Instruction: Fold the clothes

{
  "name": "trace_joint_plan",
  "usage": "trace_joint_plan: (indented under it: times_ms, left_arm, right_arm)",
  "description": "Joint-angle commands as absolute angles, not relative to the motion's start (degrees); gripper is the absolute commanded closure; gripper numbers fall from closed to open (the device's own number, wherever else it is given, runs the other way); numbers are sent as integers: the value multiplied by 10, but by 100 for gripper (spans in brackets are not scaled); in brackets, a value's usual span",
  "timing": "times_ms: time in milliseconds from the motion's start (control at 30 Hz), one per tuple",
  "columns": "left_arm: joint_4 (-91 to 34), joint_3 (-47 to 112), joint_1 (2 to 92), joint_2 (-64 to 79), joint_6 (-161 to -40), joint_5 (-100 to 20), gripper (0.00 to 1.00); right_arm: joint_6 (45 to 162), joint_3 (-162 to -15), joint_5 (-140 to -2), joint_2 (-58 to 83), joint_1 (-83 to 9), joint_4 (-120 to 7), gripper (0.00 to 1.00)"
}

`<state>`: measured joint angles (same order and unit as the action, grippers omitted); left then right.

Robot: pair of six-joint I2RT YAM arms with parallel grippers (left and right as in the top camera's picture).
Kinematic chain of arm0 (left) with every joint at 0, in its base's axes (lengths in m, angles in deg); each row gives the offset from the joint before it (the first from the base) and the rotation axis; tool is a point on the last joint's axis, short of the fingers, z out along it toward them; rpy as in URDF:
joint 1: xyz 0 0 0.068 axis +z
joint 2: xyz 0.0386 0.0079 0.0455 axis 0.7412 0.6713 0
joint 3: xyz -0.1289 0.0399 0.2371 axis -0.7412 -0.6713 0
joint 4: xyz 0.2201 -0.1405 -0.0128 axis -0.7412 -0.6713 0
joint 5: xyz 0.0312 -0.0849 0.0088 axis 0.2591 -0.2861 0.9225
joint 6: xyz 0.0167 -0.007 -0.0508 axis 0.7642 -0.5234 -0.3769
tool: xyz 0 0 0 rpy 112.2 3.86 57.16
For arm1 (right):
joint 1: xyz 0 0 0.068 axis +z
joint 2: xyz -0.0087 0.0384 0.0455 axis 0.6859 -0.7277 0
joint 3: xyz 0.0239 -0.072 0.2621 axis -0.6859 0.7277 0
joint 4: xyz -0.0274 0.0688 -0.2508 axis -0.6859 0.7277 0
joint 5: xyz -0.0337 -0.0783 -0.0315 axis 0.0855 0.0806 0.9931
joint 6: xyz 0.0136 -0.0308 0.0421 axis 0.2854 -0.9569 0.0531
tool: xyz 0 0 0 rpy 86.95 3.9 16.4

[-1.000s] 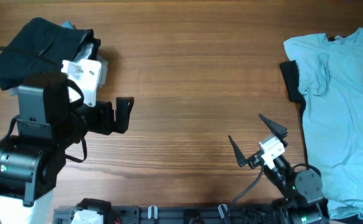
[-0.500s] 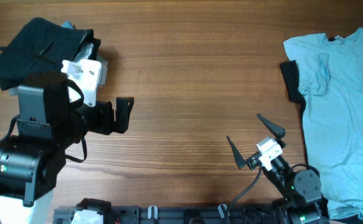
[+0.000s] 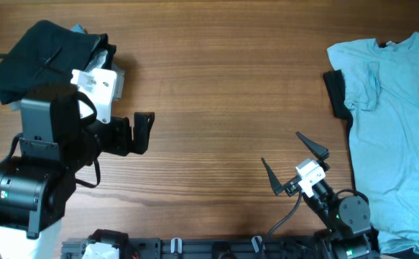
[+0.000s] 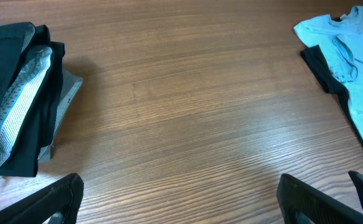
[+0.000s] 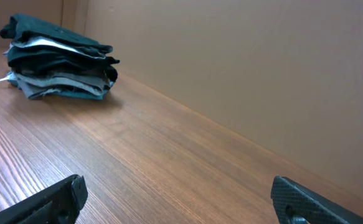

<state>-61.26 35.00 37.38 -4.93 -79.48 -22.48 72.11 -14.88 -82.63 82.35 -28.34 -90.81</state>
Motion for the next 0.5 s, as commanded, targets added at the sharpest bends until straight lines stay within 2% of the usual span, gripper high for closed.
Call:
trace_joint_plan:
  times_ms: [0, 200, 333, 467]
  left_arm:
    - [-611, 353, 370, -50, -799, -219, 0]
    - [-592, 341, 390, -96, -804, -223, 0]
    - [-458, 287, 438, -184, -866, -223, 0]
    - [-296, 136, 486, -310, -902, -222, 0]
  right_arm:
    - [714, -148, -839, 822, -283, -909, 0]
    - [714, -148, -839, 822, -283, -909, 0]
    - [714, -148, -839, 822, -283, -909, 0]
    - [714, -148, -839, 822, -283, -909, 0]
